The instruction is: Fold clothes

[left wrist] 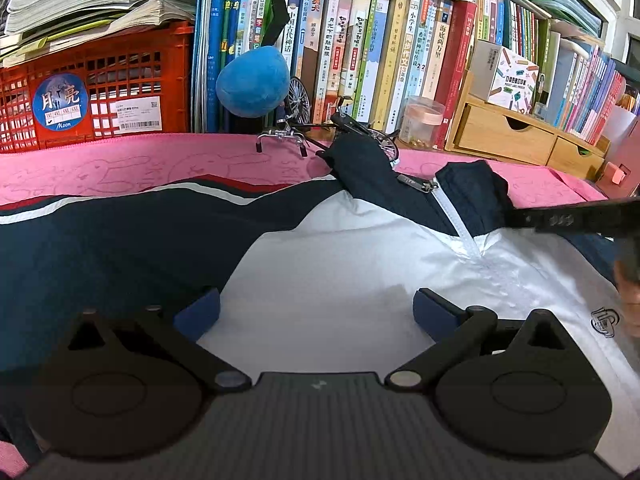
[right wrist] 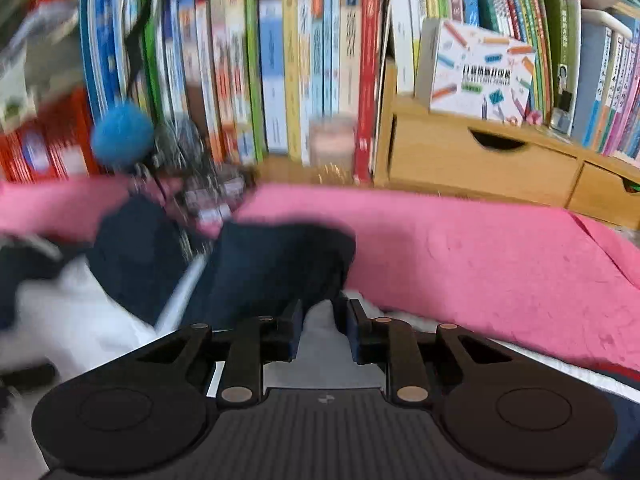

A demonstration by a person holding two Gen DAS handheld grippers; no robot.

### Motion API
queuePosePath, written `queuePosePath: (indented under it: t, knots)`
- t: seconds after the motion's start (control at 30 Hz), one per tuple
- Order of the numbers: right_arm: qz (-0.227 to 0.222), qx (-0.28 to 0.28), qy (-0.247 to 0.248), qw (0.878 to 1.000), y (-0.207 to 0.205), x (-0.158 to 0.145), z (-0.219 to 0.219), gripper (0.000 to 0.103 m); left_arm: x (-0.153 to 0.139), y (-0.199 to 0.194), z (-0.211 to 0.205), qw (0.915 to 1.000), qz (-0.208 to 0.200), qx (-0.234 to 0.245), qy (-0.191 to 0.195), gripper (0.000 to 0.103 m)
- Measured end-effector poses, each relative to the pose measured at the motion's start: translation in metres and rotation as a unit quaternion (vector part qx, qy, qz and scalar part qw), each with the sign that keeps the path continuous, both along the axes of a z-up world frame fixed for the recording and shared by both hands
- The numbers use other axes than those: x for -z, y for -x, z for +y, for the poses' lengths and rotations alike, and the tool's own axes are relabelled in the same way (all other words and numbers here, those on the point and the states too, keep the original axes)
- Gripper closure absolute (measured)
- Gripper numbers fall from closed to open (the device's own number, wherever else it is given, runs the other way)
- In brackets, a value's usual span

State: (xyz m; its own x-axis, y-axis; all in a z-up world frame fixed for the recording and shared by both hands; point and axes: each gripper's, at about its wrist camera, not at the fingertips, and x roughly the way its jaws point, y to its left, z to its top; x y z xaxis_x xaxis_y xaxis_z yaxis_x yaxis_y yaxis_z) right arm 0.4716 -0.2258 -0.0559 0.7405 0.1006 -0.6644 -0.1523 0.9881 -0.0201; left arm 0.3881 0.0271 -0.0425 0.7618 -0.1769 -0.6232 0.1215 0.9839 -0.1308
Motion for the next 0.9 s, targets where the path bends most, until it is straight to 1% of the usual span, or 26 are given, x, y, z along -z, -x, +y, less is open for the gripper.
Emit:
queuePosePath:
  t: [0.03,0.07,0.13,0.17,0.23,0.27,0.3,0.33,0.43,0.47,0.53,0.6,0.63,0.67,0.7,0.77,0.8,0.83,0.87,0.9]
  knots:
    - [0.000,0.003,0.005,1.000,-0.003,0.005,0.000,0.077,0.000,0.000,0.000,1.0000,0.000,0.000,0.000,0.000]
    - [-0.008,0.013,-0.004,1.000,-0.012,0.007,-0.004,0.074,0.000,0.000,0.000,1.0000,0.000,0.000,0.000,0.000]
    - [-0.015,0.035,-0.021,0.999,-0.027,0.010,-0.009,0.057,0.000,0.000,0.000,1.0000,0.000,0.000,-0.001,0.000]
    - [-0.016,0.048,-0.029,0.998,-0.035,0.010,-0.011,0.039,0.000,0.000,0.000,1.0000,0.000,0.000,0.000,0.000]
    - [-0.016,0.073,-0.043,0.996,-0.049,0.011,-0.015,0.048,0.000,0.000,0.000,1.0000,0.000,0.000,0.000,0.000]
    - [-0.017,0.084,-0.050,0.995,-0.055,0.010,-0.016,0.059,0.000,0.000,0.000,1.0000,0.001,0.000,0.000,0.000]
    - [-0.028,0.071,-0.046,0.996,-0.045,0.005,-0.011,0.060,0.000,0.000,-0.001,1.0000,0.001,0.000,0.000,0.000]
    - [-0.039,0.058,-0.042,0.997,-0.034,0.000,-0.004,0.060,0.000,0.000,-0.001,1.0000,0.001,0.000,-0.001,0.000]
    - [-0.054,-0.029,0.012,0.998,0.015,-0.016,0.025,0.060,0.000,0.000,-0.001,1.0000,0.001,0.001,-0.002,0.000]
    - [-0.052,-0.058,0.017,0.997,0.031,-0.018,0.032,0.060,0.000,0.000,-0.001,1.0000,0.001,0.001,-0.002,0.000]
    - [-0.039,-0.104,0.007,0.994,0.066,-0.016,0.039,0.060,0.000,0.000,0.000,1.0000,0.001,0.001,-0.001,0.000]
    - [-0.029,-0.108,0.023,0.993,0.093,-0.011,0.037,0.056,0.000,0.000,0.000,1.0000,0.001,0.002,0.000,0.000]
    - [-0.029,-0.101,0.044,0.994,0.102,-0.007,0.030,0.055,0.000,0.000,0.001,1.0000,0.001,0.003,0.000,0.000]
    - [-0.041,-0.082,0.062,0.994,0.110,-0.005,0.014,0.049,0.000,0.000,0.002,1.0000,0.001,0.004,0.001,0.000]
    - [-0.052,-0.061,0.081,0.994,0.119,-0.003,-0.004,0.046,0.000,0.000,0.002,1.0000,0.001,0.004,0.001,0.000]
    - [-0.045,0.028,0.098,0.994,0.126,0.003,-0.058,0.045,0.000,0.000,0.002,1.0000,0.001,0.004,0.001,0.000]
    - [-0.039,0.077,0.101,0.991,0.130,0.006,-0.089,0.032,0.000,0.000,0.002,1.0000,0.001,0.005,0.001,0.000]
    - [-0.034,0.122,0.098,0.987,0.133,0.008,-0.121,0.032,0.000,0.000,0.002,1.0000,0.002,0.005,0.001,0.000]
    - [-0.029,0.169,0.097,0.980,0.136,0.011,-0.153,0.032,0.000,0.000,0.002,1.0000,0.002,0.005,0.001,0.000]
    - [-0.021,0.232,0.123,0.965,0.139,0.013,-0.182,0.033,0.000,0.000,0.002,1.0000,0.002,0.005,0.001,0.000]
